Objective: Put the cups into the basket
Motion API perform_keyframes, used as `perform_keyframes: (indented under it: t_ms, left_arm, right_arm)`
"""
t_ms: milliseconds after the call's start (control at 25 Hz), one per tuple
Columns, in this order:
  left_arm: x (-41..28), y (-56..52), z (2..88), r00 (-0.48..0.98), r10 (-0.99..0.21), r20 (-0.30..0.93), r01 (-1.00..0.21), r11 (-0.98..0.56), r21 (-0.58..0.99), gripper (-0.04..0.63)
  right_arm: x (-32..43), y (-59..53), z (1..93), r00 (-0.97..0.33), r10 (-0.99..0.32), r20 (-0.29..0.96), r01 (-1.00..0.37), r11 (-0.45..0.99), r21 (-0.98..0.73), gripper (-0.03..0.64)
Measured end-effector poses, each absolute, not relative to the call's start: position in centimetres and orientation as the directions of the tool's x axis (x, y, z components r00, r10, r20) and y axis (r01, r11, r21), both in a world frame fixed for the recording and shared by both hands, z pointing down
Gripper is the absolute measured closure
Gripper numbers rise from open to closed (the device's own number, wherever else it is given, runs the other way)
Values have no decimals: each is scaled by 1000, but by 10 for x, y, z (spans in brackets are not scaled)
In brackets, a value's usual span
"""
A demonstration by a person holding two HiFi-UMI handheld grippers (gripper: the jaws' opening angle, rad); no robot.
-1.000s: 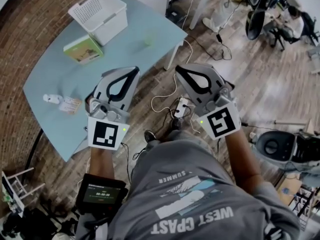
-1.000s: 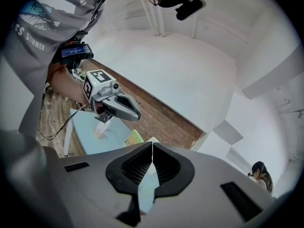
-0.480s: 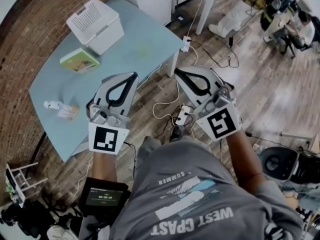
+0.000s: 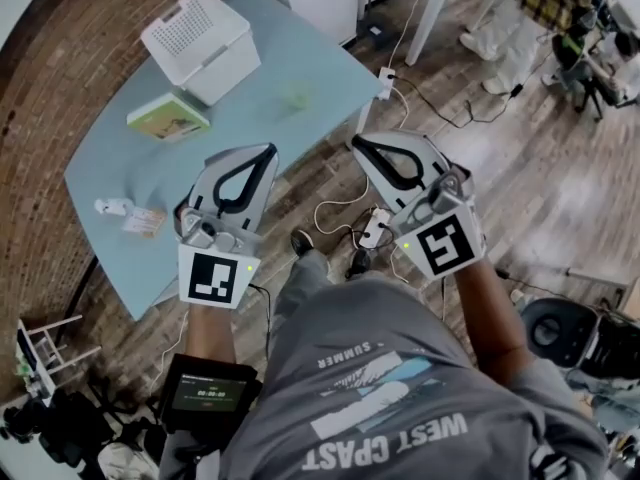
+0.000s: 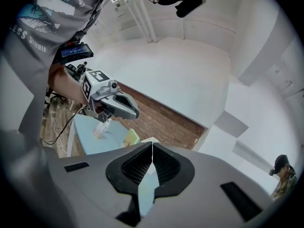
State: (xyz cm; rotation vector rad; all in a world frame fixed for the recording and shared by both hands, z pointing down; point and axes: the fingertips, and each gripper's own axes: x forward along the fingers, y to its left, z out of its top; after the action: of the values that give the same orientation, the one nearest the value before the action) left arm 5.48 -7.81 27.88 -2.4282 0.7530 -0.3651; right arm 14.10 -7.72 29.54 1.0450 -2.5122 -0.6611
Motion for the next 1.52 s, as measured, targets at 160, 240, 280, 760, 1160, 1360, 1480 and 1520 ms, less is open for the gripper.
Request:
perform_keyframes:
  t_ms: [160, 240, 280, 760, 1160, 1360, 1480, 1520]
  left_arm:
    - [44, -98, 279, 831, -550, 77, -409, -700, -585, 597]
    - [38, -115, 275, 844, -532, 62, -402, -706, -583, 597]
    - [35, -123, 274, 849, -525, 57, -400, -710, -580, 597]
    - [5, -188, 280, 887, -461, 21, -374, -745, -552, 597]
    - [37, -225, 285, 868, -494, 57, -386, -742, -548, 597]
    - [63, -242, 283, 829, -553, 76, -423, -711, -561, 597]
    - [81, -249, 280, 809, -582, 79, -437, -687, -581, 597]
    - [86, -250, 279, 802, -591, 80, -444, -681, -582, 597]
  right_arm:
    - [131, -92, 291, -638, -759, 131, -594, 593, 543, 603]
    - [128, -106, 289, -615, -777, 135, -609, 576, 545, 603]
    - [126, -113, 290, -601, -786, 144, -615, 570, 545, 603]
    - [88, -170, 286, -544, -821, 175, -625, 535, 569, 603]
    - [124, -204, 295, -572, -797, 196, -619, 576, 534, 603]
    - [150, -225, 296, -633, -753, 178, -587, 618, 523, 603]
    - [169, -238, 295, -663, -733, 155, -573, 629, 525, 603]
    - [174, -241, 296, -668, -728, 155, -568, 633, 525, 603]
